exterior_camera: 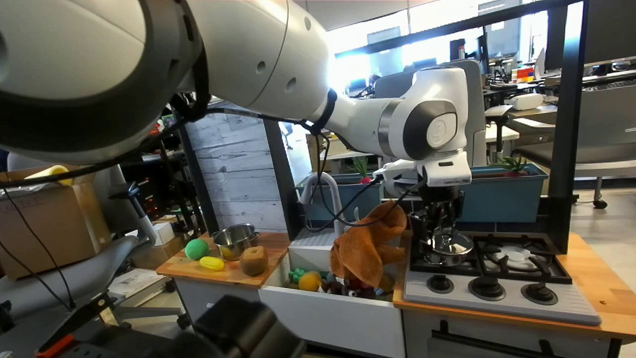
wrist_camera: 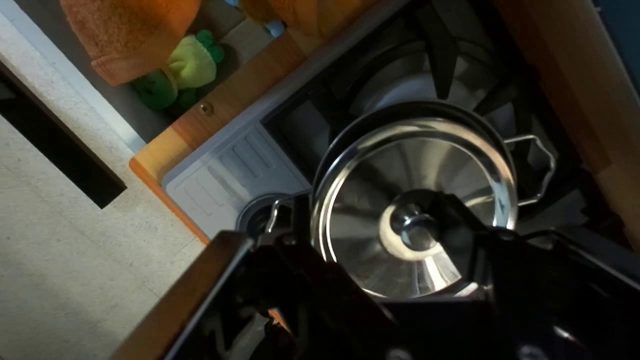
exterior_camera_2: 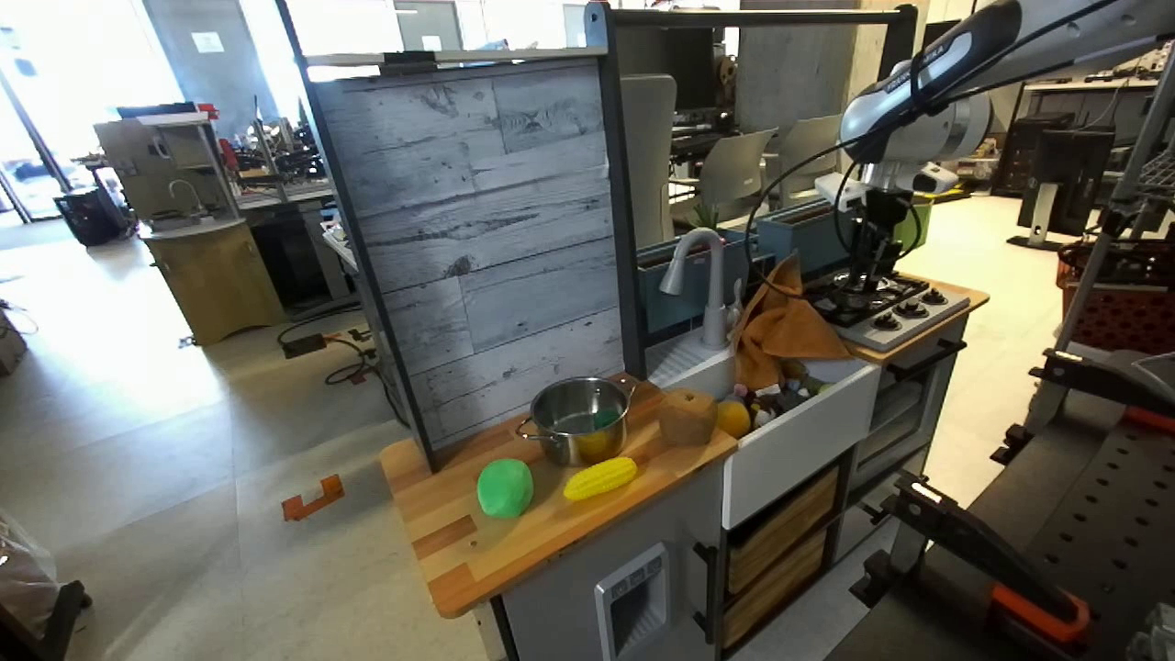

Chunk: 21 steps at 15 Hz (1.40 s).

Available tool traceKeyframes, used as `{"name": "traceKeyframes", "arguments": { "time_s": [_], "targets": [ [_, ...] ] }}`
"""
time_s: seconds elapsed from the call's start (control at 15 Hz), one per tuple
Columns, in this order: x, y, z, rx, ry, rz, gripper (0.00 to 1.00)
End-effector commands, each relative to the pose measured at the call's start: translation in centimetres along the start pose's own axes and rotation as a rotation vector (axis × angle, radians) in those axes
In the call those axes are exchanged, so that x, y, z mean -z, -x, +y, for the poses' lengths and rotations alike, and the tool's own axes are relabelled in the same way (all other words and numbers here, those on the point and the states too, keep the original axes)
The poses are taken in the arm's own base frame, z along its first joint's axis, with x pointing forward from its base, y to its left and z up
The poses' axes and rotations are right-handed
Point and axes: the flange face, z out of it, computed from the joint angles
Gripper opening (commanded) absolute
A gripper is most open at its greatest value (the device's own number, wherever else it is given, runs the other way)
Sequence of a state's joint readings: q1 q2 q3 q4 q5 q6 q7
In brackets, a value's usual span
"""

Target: Uncover the silver pot

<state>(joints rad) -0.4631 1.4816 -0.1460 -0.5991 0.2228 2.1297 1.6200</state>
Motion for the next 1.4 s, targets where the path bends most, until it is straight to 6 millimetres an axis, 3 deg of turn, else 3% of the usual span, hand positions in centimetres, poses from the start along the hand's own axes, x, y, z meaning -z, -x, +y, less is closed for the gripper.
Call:
{"name": "traceKeyframes", "arguments": {
  "time_s": [0.0, 0.2, 0.47, 1.0, 1.33],
  "targets": [
    [0.5, -0.2, -0.3, -0.033, 0.002, 0.0, 0.39],
    [1.0, 0.3, -0.3, 0.014, 0.016, -0.015, 0.39],
    [1.0, 3.3, 0.7, 0.244, 0.071, -0.03, 0.39],
    [-3.3, 9.7, 4.5, 0.592, 0.17, 0.064, 0.39],
    [-5.0, 9.5, 5.5, 0.649, 0.165, 0.129, 0.39]
  ]
}}
